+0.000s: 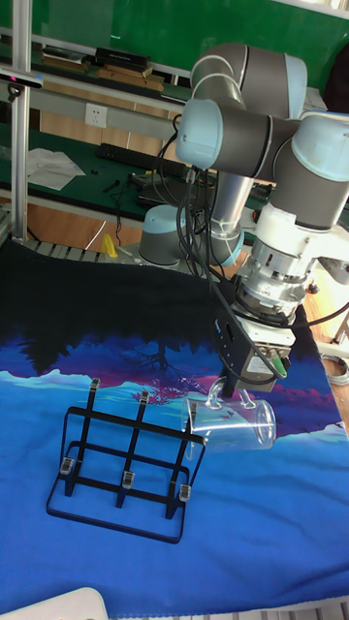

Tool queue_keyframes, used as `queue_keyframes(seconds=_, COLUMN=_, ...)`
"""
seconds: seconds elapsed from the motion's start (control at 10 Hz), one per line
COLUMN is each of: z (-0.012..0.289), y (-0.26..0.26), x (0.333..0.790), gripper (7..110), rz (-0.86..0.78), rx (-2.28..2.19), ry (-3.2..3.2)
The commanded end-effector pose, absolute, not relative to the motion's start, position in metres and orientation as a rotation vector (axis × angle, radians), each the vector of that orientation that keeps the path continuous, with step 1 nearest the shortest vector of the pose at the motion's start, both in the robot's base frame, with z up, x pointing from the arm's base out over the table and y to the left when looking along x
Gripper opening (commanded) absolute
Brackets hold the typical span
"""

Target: Put the cup on the cup rack

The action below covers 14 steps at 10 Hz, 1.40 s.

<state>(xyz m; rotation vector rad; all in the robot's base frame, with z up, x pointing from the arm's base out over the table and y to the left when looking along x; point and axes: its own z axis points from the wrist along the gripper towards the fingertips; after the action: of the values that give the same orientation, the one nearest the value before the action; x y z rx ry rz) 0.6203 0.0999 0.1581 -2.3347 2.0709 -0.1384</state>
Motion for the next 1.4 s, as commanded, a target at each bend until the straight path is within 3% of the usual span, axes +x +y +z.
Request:
queue_keyframes(seconds=0.0, z=0.1583, y=0.0996, x=0.6211, gripper=7, rz=-0.13, rx=-2.328, ry=2.061)
queue_keyframes(seconds=1.3, z=0.1581, y=0.0958, x=0.6207, gripper=7, rz=-0.128, rx=-2.323, ry=2.045)
